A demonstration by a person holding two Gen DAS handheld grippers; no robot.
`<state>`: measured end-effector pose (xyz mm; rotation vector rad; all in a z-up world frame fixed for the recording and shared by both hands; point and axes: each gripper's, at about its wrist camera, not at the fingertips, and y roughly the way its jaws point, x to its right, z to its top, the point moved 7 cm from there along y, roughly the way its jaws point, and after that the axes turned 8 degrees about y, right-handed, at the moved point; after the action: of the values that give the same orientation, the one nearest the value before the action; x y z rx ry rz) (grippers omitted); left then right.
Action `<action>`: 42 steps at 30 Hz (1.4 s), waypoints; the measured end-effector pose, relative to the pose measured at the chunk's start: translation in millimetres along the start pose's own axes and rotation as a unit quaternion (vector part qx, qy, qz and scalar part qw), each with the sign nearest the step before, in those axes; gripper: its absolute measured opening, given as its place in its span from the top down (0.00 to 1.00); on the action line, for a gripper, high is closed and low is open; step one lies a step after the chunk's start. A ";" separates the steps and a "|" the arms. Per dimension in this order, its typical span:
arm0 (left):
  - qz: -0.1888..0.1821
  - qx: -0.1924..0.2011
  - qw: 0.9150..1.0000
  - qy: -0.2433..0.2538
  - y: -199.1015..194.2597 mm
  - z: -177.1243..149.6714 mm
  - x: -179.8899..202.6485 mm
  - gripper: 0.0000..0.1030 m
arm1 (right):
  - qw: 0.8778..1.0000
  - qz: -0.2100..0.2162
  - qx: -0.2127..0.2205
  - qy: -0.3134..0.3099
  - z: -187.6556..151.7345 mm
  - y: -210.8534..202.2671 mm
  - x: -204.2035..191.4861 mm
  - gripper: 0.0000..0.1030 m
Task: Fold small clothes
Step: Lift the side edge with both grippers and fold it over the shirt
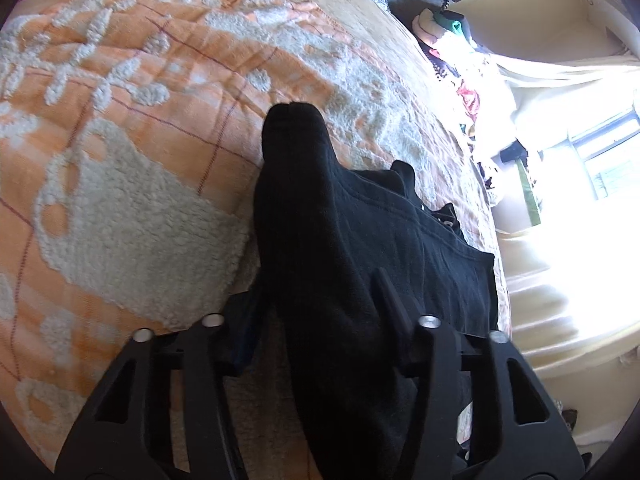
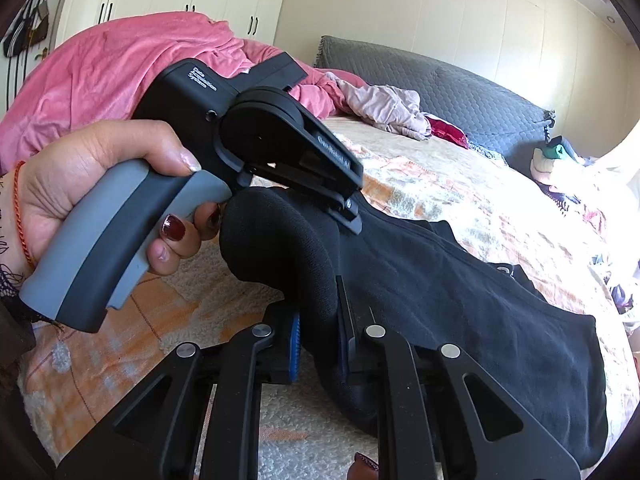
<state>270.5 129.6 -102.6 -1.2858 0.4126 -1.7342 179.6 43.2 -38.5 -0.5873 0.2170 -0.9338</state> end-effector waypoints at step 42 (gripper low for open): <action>-0.008 0.063 0.995 0.070 -37.6 -0.3 84.2 0.91 | 0.997 -0.020 0.049 0.048 1.6 -52.8 29.0 0.92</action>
<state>249.1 81.1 -27.2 -1.0837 0.3674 -1.8398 160.8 -3.5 -5.4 -0.4589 0.2446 -1.0058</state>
